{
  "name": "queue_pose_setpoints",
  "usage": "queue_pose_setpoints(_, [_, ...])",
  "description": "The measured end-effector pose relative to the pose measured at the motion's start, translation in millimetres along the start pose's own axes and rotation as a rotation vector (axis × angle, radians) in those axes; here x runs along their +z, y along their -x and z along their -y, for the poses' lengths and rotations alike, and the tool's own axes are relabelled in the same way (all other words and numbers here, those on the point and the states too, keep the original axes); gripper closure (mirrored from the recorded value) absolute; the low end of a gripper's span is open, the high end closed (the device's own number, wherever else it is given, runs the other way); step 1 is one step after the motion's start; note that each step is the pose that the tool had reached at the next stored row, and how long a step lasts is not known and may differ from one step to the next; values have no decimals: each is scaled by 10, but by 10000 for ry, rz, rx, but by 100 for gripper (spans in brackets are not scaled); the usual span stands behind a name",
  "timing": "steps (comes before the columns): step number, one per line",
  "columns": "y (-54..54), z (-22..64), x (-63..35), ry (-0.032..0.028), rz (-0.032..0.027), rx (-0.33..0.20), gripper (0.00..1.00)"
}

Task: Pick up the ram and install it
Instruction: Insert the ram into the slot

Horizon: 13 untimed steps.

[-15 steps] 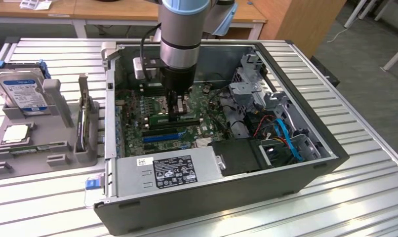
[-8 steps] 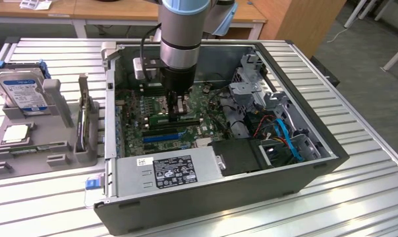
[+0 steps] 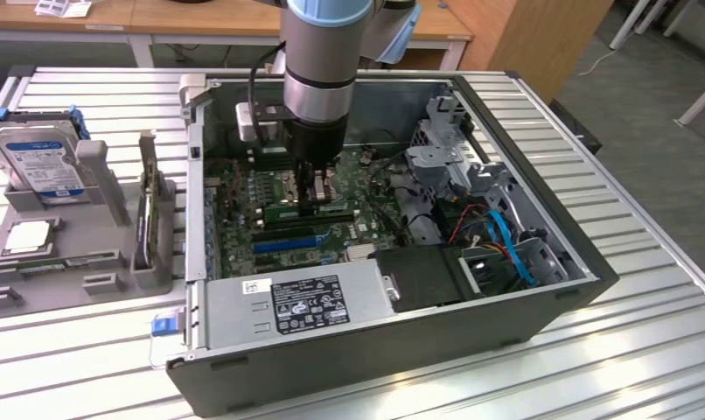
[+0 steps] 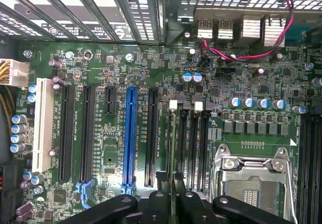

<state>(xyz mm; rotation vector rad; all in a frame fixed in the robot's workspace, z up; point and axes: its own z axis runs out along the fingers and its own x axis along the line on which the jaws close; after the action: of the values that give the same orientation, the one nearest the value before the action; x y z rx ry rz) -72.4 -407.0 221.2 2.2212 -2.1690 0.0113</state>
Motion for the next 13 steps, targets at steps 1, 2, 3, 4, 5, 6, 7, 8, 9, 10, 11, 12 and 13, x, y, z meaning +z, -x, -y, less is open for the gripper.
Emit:
queue_pose_setpoints(1, [0,0,0,0,0,-9,86])
queue_pose_setpoints(2, [0,0,0,0,0,-21,86])
queue_pose_setpoints(3, [0,0,0,-1,-1,-32,86])
queue_pose_setpoints(4, [0,0,0,-1,0,-38,86])
queue_pose_setpoints(5, [0,0,0,-1,0,-42,86])
queue_pose_setpoints(6, [0,0,0,-1,-1,-43,86])
queue_pose_setpoints(7, [0,0,0,-1,-1,-43,86])
queue_pose_setpoints(8, [0,0,0,-1,-1,-43,86])
queue_pose_setpoints(9, [0,0,0,-1,-1,-42,86])
queue_pose_setpoints(10, [0,0,2,-1,0,-43,86])
queue_pose_setpoints(11, [0,0,5,-2,1,-43,86])
queue_pose_setpoints(12, [0,0,8,-2,1,-43,86])
queue_pose_setpoints(13, [0,1,11,-2,-1,-43,86])
